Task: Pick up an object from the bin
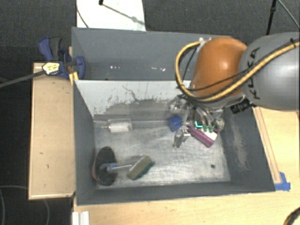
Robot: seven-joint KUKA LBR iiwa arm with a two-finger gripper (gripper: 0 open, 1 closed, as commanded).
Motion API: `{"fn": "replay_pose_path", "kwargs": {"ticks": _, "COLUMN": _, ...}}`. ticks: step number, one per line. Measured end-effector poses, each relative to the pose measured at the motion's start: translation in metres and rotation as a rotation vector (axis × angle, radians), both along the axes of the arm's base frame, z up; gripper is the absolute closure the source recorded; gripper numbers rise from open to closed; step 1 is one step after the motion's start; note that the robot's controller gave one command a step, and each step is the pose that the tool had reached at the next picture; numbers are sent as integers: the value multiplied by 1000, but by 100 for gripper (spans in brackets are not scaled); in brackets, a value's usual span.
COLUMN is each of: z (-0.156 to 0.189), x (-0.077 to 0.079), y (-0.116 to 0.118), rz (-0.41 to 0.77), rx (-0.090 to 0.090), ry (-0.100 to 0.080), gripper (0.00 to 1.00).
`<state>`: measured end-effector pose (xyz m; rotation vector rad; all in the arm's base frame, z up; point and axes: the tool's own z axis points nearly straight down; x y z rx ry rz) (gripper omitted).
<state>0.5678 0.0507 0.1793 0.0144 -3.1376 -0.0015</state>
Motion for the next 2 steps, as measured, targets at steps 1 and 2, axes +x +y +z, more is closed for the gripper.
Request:
{"fn": "replay_pose_path", "kwargs": {"ticks": 1, "z": -68, "x": -74, "y": 60, "rz": 39, "rx": 2, "ry": 7, "gripper": 0}}
{"fn": "replay_pose_path", "kwargs": {"ticks": 2, "z": -106, "x": -76, "y": 88, "rz": 191, "rx": 1, "ry": -6, "gripper": 0}}
